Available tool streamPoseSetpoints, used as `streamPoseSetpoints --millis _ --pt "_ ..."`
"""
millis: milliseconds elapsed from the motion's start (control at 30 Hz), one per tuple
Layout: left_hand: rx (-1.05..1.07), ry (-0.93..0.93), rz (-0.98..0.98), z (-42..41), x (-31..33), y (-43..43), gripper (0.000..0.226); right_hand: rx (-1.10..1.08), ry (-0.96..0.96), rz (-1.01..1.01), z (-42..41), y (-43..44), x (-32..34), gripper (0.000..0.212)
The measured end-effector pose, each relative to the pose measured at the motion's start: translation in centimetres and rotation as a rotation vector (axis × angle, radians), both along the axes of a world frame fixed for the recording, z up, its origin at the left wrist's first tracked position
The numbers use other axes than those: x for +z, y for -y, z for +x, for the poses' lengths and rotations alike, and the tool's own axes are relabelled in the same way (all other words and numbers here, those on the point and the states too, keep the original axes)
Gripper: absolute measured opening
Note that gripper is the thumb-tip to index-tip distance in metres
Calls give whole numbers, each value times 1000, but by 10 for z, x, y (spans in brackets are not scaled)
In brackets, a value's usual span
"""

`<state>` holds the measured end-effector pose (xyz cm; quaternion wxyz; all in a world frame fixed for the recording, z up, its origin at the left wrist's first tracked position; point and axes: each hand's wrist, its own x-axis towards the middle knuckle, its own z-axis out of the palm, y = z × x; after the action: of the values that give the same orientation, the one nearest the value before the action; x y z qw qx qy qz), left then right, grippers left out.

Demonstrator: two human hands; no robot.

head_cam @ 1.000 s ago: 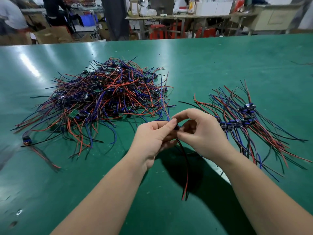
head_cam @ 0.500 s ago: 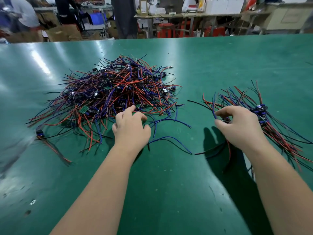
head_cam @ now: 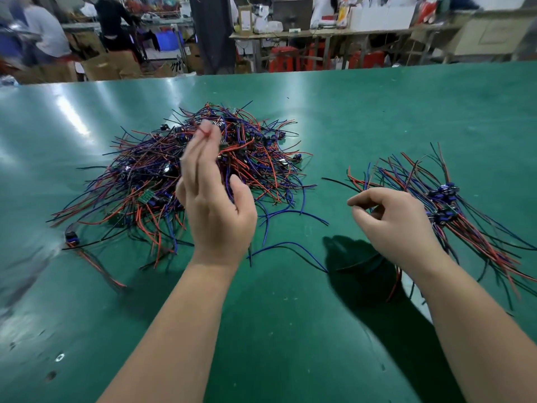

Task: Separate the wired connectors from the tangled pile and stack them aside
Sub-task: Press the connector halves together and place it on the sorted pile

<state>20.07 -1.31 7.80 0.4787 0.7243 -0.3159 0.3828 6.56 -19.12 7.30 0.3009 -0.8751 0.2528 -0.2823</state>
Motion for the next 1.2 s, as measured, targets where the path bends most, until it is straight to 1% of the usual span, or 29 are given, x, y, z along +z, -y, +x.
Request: streamPoseSetpoints --millis 33,67,100,133,200,300,367,500,567,600,633,667,733,800,900,967,1000,1067,1133,1200 --pt "-42 109 -73 -3 3 0 55 8 33 45 0 -1 0 13" --pt "-106 153 -122 -6 5 2 55 30 62 117 1 -2 0 14" --pt "-185 139 -165 -10 7 4 54 65 88 217 3 -3 -1 16" --pt "-266 87 -202 -15 7 8 53 105 116 333 4 -5 -1 19" --pt "-392 -86 -258 -25 8 14 49 159 164 513 8 -9 -1 25" --pt "-524 -431 -341 -37 9 20 45 192 188 637 9 -12 -2 30" --pt "-626 -605 -379 -40 9 23 46 174 199 638 9 -12 -3 31" --pt "-903 -963 -550 -42 14 23 66 -7 274 535 7 -8 1 26" --pt "-1011 -1129 -608 -41 16 21 67 -74 325 520 5 -4 6 23" --pt "-1067 -1186 -608 -39 18 20 64 -77 331 550 4 -1 9 22" --pt "-1135 -1228 -598 -39 19 19 62 -35 323 614 2 0 12 21" --pt "-1210 -1261 -589 -39 20 17 62 52 306 716 0 -1 16 22" --pt "-1354 -1315 -570 -40 21 15 64 287 266 937 -2 -6 19 21" --pt "-1461 -1355 -520 -44 19 15 70 460 238 1069 -2 -16 17 27" --pt "-1482 -1391 -365 -49 11 17 76 613 294 1229 1 -26 12 29" --pt "-1446 -1396 -251 -50 4 18 79 655 337 1330 1 -26 12 38" --pt "-1434 -1410 -219 -51 2 19 80 647 358 1360 1 -26 12 39" --pt "-1420 -1471 -203 -50 1 18 81 585 399 1369 1 -25 13 22" --pt "-1365 -1501 -171 -51 3 19 76 476 425 1323 2 -25 16 5" --pt "-1204 -1441 -97 -52 5 21 60 384 421 1225 2 -20 17 8"
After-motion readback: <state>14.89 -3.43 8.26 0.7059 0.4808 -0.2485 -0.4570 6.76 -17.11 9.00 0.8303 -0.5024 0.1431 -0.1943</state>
